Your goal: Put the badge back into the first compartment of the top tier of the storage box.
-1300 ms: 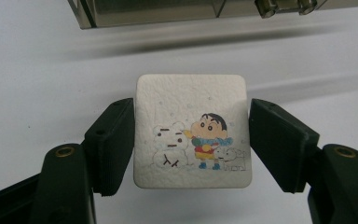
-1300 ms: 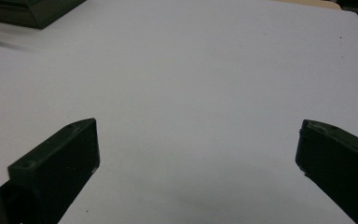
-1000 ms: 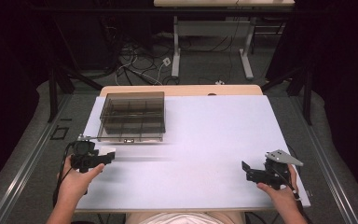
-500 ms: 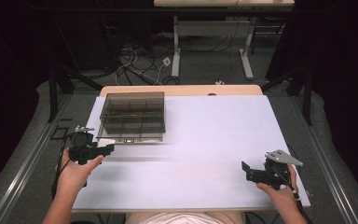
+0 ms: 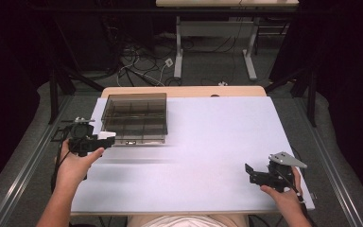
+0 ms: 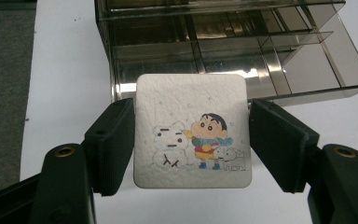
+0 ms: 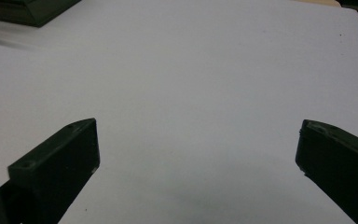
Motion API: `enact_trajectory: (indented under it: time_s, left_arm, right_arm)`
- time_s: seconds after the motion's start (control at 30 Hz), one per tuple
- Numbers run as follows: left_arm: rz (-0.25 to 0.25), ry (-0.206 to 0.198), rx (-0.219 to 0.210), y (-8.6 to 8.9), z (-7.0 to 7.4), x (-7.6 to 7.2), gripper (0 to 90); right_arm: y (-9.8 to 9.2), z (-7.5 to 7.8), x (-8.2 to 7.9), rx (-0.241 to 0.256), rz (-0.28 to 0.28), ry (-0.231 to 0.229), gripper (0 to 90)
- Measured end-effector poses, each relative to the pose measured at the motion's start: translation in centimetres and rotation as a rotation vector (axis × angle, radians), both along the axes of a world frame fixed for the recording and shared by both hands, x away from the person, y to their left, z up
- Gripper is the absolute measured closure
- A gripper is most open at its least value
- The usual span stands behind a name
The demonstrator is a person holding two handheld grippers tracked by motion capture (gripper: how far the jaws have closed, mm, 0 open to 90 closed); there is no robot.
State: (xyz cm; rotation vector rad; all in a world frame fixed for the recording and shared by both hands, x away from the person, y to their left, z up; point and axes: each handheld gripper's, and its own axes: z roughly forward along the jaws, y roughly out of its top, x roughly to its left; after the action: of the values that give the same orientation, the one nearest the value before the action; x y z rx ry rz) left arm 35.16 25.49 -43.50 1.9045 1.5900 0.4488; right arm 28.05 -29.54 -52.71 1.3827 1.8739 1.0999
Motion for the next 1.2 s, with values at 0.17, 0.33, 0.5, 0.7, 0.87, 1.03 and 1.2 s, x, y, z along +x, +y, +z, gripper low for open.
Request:
enact_trajectory:
  time_s: [0.17,0.33,0.5,0.7,0.87,1.03,1.2]
  left_arm:
    - [-0.007,-0.001,0.007,-0.1,0.5,0.7,33.3]
    - [-0.007,0.006,0.013,-0.2,0.8,1.5,33.3]
    - [-0.005,0.019,0.014,-0.4,1.0,2.3,33.3]
    - [-0.01,0.032,0.019,-0.6,1.1,3.2,33.3]
    - [-0.003,0.044,0.017,-0.7,0.8,4.1,33.3]
    - [0.009,0.061,0.009,-0.6,0.2,4.8,33.3]
    - [0.027,0.069,0.002,-0.5,-0.3,5.4,33.3]
  right_arm:
    - [0.0,0.0,0.0,0.002,0.003,-0.001,0.0]
    - [0.0,0.0,0.0,0.002,0.003,-0.001,0.0]
    - [0.0,0.0,0.0,0.003,0.002,0.0,0.0]
    - [0.0,0.0,0.0,0.002,0.003,-0.001,0.0]
    - [0.0,0.0,0.1,0.0,0.005,-0.001,0.0]
    - [0.0,0.0,0.0,0.004,0.002,0.002,0.0]
    - [0.0,-0.1,0.0,0.002,0.002,0.002,0.0]
